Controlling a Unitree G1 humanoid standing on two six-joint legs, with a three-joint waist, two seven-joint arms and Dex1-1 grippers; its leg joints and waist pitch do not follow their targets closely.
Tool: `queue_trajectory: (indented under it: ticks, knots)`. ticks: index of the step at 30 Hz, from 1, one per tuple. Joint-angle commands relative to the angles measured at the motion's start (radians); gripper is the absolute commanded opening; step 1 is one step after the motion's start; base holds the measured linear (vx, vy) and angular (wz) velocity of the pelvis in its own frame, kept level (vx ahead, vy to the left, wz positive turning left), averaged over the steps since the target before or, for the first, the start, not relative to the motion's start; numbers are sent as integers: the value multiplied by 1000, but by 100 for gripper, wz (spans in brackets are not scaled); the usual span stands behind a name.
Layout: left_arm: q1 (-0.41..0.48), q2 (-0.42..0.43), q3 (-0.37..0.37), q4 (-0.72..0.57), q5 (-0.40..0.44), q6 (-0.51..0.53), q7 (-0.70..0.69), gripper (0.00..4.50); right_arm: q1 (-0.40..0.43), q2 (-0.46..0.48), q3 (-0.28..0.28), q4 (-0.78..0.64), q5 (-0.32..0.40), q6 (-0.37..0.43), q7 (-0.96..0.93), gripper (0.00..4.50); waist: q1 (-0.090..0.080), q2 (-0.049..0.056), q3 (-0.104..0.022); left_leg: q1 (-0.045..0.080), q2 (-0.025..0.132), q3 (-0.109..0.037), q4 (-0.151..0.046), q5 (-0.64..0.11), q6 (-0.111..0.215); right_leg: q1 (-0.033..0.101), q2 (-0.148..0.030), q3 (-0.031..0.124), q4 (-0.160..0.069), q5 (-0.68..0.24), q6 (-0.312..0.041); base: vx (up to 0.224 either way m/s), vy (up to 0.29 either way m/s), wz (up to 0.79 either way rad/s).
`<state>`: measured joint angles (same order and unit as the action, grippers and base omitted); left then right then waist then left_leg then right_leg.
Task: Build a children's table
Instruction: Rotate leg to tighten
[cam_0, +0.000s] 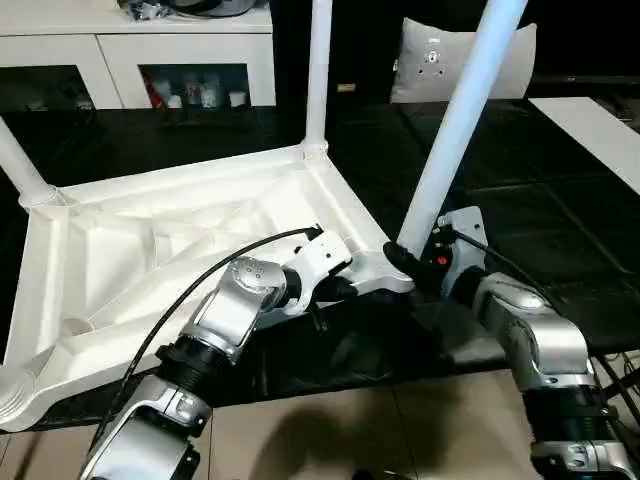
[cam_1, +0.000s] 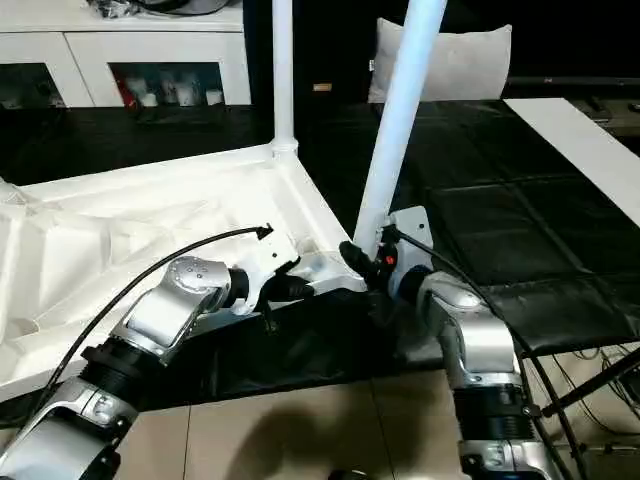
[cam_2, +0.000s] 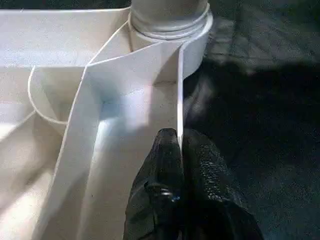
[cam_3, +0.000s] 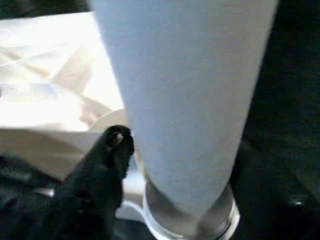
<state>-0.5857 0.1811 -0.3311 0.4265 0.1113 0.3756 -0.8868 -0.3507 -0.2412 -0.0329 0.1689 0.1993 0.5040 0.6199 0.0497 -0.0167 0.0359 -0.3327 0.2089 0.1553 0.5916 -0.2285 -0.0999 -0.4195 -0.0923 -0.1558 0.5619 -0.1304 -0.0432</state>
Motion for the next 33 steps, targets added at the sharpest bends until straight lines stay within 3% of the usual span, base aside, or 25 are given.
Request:
queue_trajectory:
  ticks: [1, 4, 6, 10, 13, 15, 19, 20, 21, 26, 33]
  knots:
    - [-8, 11, -4, -17, -4, -63, -18, 0, 12, -10, 77, -46, 57, -35, 145, 349, 9, -3, -67, -18, 16, 7, -57, -26, 119, 82, -60, 59, -53, -276, -125, 0, 0, 0]
    - [-10, 65, -35, 1, 3, -147, -111, 0, 23, -88, 89, -49, 62, -57, 259, 374, 12, 0, -64, -17, 17, 8, -60, -63, 112, 82, -58, 59, -60, -321, -103, 0, 0, 0]
    - [-13, 84, -40, 7, 0, -163, -146, 0, 25, -123, 99, -45, 59, -67, 306, 395, 16, 1, -64, -15, 19, 6, -60, -71, 107, 81, -60, 59, -59, -325, -105, 0, 0, 0]
    - [-26, 161, -101, 35, 12, -298, -272, 0, 17, -228, 130, -2, 16, -132, 418, 439, 21, 0, -62, -13, 19, 6, -60, -85, 100, 79, -60, 58, -62, -348, -101, 0, 0, 0]
    - [-31, 178, -115, 46, 11, -326, -317, 0, 20, -261, 135, 2, 22, -165, 483, 439, 28, 0, -65, -12, 21, 7, -59, -77, 100, 79, -61, 61, -56, -326, -109, 0, 0, 0]
    - [-35, 189, -123, 53, 6, -347, -356, 0, 25, -288, 140, -3, 48, -171, 553, 405, 42, 3, -66, -9, 26, 6, -59, -62, 102, 78, -62, 63, -49, -290, -129, 0, 0, 0]
    - [-39, 219, -143, 59, -10, -402, -452, 0, 32, -319, 149, -9, 88, -192, 654, 369, 50, 0, -66, -11, 28, 8, -59, -61, 105, 79, -62, 65, -43, -260, -148, 0, 0, 0]
    - [-44, 224, -147, 69, -15, -416, -467, 0, 35, -328, 157, -11, 99, -192, 679, 361, 52, -1, -65, -12, 26, 9, -59, -70, 102, 80, -62, 64, -47, -280, -142, 0, 0, 0]
    - [-45, 225, -148, 71, -15, -419, -470, 0, 36, -330, 158, -12, 101, -191, 685, 361, 52, -8, -64, -12, 24, 11, -58, -77, 101, 80, -61, 63, -49, -298, -136, 0, 0, 0]
    - [-45, 256, -169, 68, -27, -456, -566, 0, 51, -354, 184, -30, 122, -173, 762, 320, 62, -3, -62, -10, 25, 10, -60, -97, 81, 77, -62, 61, -58, -376, -96, 0, 0, 0]
    - [-34, 267, -178, 72, -40, -473, -609, 0, 59, -362, 197, -29, 135, -167, 792, 255, 64, -5, -63, -12, 24, 10, -59, -89, 76, 77, -60, 61, -55, -369, -92, 0, 0, 0]
